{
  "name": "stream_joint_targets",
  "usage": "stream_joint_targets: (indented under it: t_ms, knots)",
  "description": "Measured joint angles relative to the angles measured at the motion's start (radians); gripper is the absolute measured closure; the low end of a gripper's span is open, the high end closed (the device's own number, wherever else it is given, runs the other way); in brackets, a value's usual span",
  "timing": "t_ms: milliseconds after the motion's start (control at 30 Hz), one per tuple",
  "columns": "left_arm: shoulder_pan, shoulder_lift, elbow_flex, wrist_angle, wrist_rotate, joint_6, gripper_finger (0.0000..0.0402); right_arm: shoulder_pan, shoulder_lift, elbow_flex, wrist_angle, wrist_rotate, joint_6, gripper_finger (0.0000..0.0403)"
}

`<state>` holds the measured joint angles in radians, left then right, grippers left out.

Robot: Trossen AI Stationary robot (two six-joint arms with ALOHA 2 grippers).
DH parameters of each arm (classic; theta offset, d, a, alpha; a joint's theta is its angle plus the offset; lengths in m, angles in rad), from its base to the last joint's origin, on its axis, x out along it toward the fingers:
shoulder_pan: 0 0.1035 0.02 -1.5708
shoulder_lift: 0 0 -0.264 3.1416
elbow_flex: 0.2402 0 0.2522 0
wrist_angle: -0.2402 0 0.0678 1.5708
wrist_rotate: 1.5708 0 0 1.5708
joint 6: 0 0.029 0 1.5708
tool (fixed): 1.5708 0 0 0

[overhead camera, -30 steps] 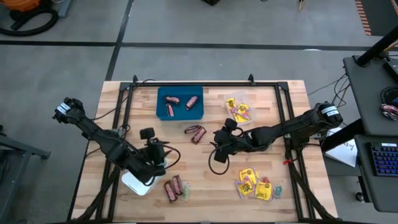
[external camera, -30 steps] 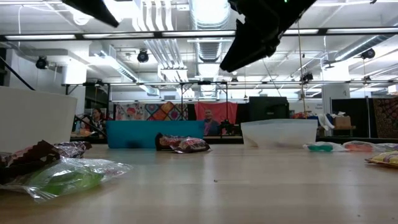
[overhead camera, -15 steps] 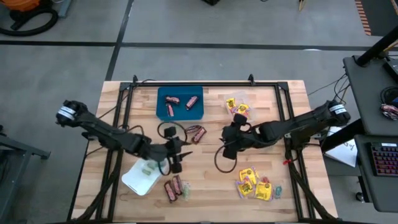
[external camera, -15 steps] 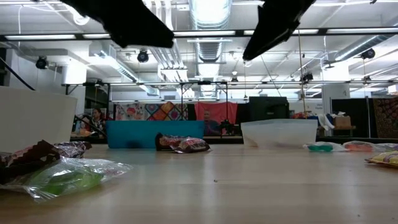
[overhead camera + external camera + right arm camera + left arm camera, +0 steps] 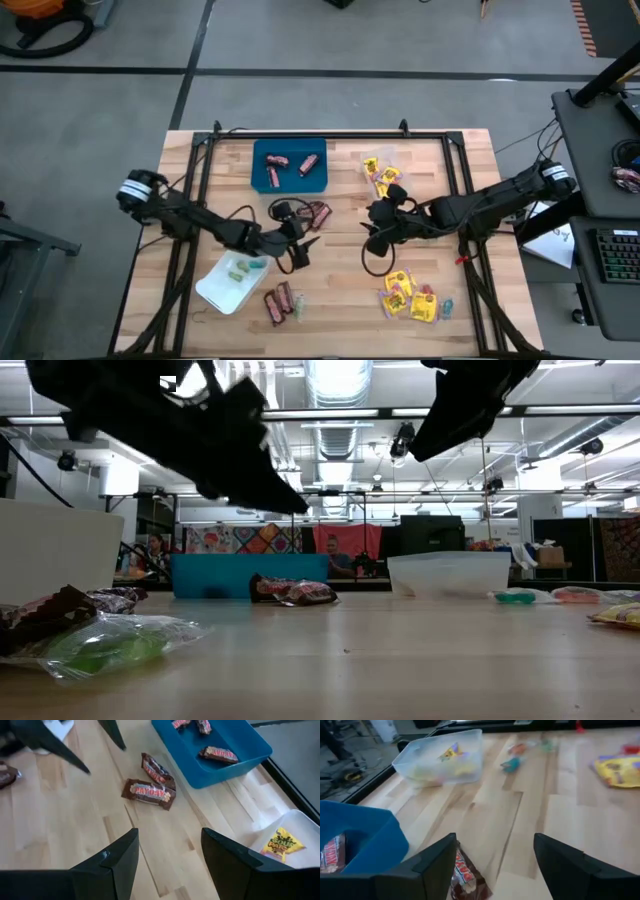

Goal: Sort candy
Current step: Put the brown chocolate into the blue bin

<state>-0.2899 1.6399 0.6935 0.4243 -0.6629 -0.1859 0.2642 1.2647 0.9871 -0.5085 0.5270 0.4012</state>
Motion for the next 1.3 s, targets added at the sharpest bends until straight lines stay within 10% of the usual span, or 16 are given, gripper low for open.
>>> stream_joint_targets:
  t_ms: [1033,1300]
  knots:
    - [0.127,0.284,0.032,0.051,0.070,-0.148,0.0172,0.000,0.013,-0.002,0.018,-0.001,0.000,0.0197]
    - [0.126,0.291,0.033,0.065,0.092,-0.145,0.0264,0.000,0.013,-0.002,0.019,-0.001,0.000,0.0197]
